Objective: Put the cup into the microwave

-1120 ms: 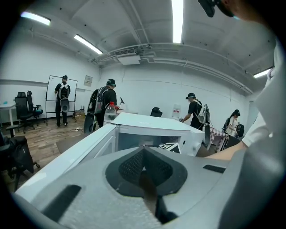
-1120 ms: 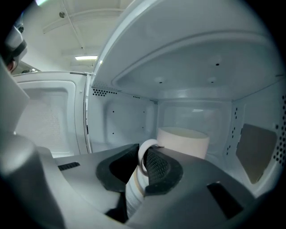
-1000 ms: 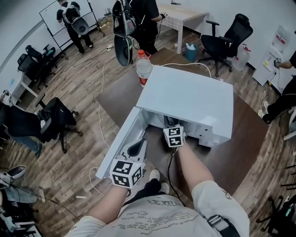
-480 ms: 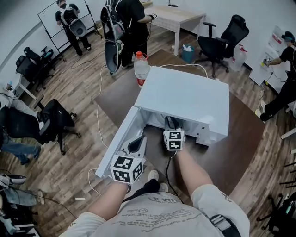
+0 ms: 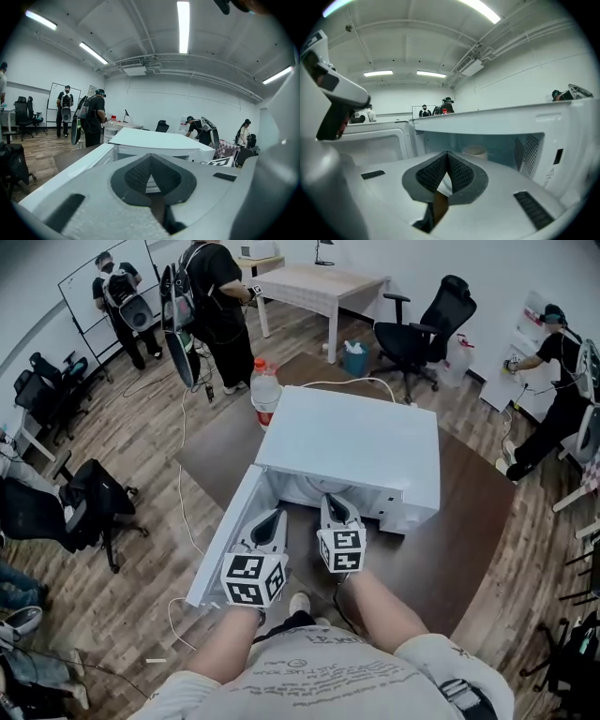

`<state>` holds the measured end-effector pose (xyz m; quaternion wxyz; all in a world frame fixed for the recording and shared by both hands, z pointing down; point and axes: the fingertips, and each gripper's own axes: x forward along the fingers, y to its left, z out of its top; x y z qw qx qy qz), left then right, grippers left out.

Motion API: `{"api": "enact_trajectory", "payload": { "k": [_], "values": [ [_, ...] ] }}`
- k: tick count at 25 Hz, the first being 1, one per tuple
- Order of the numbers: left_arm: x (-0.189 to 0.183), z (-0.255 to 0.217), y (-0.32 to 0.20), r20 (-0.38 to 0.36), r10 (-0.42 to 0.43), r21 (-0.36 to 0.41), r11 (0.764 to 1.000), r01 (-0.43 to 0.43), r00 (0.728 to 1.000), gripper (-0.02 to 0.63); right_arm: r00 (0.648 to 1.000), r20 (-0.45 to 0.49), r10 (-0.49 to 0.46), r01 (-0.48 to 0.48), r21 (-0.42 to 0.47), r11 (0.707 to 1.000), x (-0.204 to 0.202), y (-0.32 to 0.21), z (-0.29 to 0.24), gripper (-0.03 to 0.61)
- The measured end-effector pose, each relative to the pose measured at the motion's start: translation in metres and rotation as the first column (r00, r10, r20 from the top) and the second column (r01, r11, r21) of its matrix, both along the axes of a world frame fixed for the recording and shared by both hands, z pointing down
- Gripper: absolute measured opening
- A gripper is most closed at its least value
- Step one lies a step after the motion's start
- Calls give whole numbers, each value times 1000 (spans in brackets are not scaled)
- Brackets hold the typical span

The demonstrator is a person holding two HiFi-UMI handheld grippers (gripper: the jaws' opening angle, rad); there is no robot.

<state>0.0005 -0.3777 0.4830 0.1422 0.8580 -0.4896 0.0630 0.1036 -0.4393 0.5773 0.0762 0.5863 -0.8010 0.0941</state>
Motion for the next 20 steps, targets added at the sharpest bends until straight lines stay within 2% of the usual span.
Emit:
{"api": "enact_trajectory", "payload": {
  "k": [7, 13, 20],
  "values": [
    [15, -14, -5, -32, 15, 31, 999, -14, 999, 12, 996, 91, -6, 1, 54, 999, -6, 40, -72, 15],
    [20, -33, 3, -39, 27, 80, 996, -24, 999, 12, 999, 41, 7, -14, 185, 983, -3, 64, -140, 14],
    [21, -32, 6, -31, 29, 72, 997, -26, 999, 12, 999, 43, 9, -17, 186, 982, -1, 73, -143, 14]
  ]
}}
